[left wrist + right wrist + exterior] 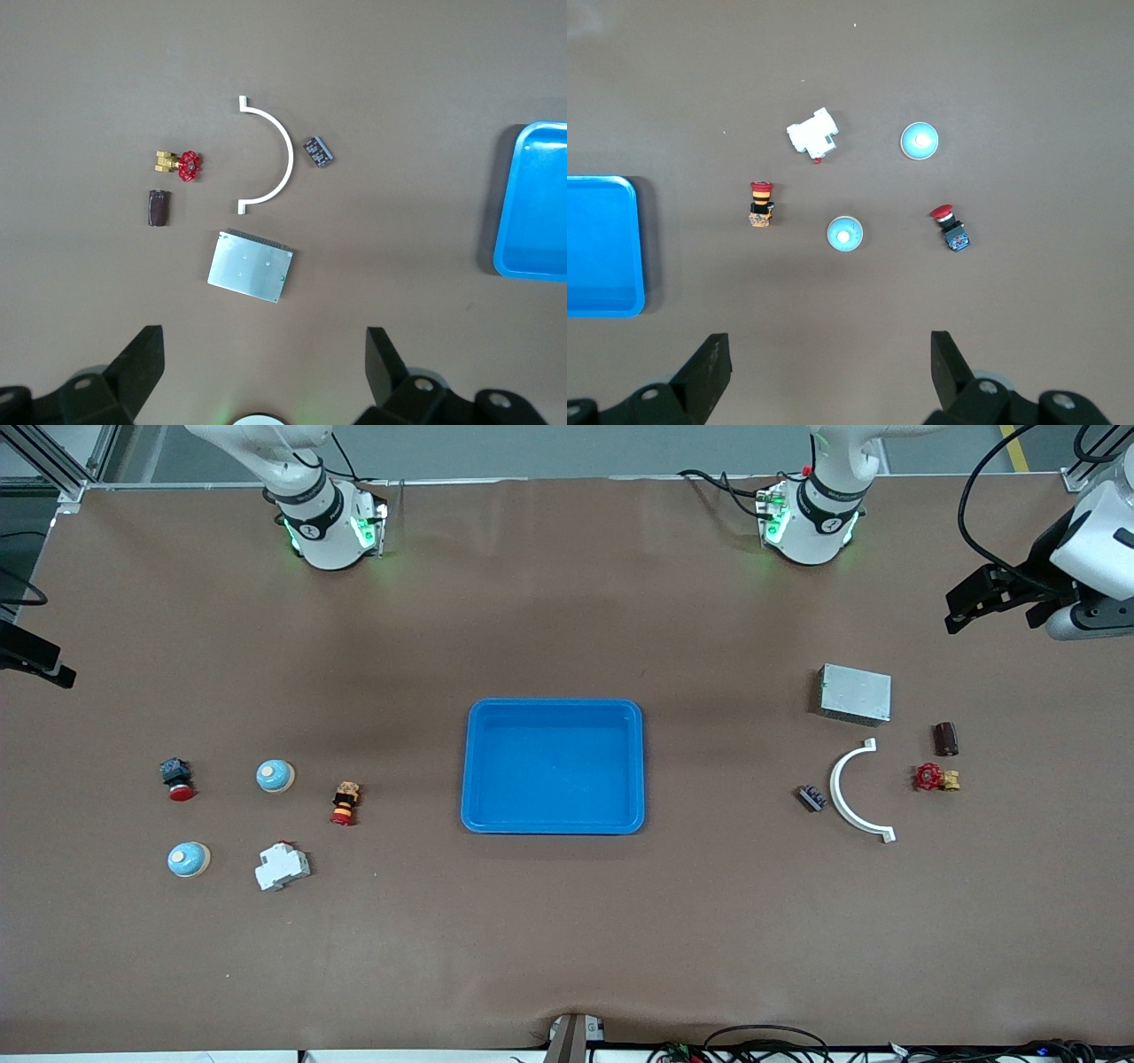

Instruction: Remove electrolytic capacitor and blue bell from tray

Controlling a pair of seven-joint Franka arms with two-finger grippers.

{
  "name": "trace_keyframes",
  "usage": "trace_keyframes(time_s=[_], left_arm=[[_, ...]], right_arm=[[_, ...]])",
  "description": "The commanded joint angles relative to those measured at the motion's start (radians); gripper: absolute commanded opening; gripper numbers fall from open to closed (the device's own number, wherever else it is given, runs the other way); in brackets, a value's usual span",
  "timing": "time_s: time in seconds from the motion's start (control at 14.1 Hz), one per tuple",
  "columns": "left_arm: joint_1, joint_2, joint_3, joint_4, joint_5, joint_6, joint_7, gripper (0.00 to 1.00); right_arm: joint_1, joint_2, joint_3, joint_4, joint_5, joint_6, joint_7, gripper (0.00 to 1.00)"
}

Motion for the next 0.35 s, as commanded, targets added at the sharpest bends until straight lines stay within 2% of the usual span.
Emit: trace_keyframes(time_s=[0.0, 0.28], left_arm=[[-0.002, 0.012, -0.009, 0.027, -0.011, -0.024, -0.012, 1.00], [0.001, 0.012, -0.009, 0.027, -0.011, -0.024, -0.012, 1.00]], right_arm=[[0.002, -0.026, 0.000, -0.020, -0.001, 0.008, -0.007, 1.00], [0.002, -0.027, -0.001, -0.020, -0.001, 0.006, -0.007, 1.00]])
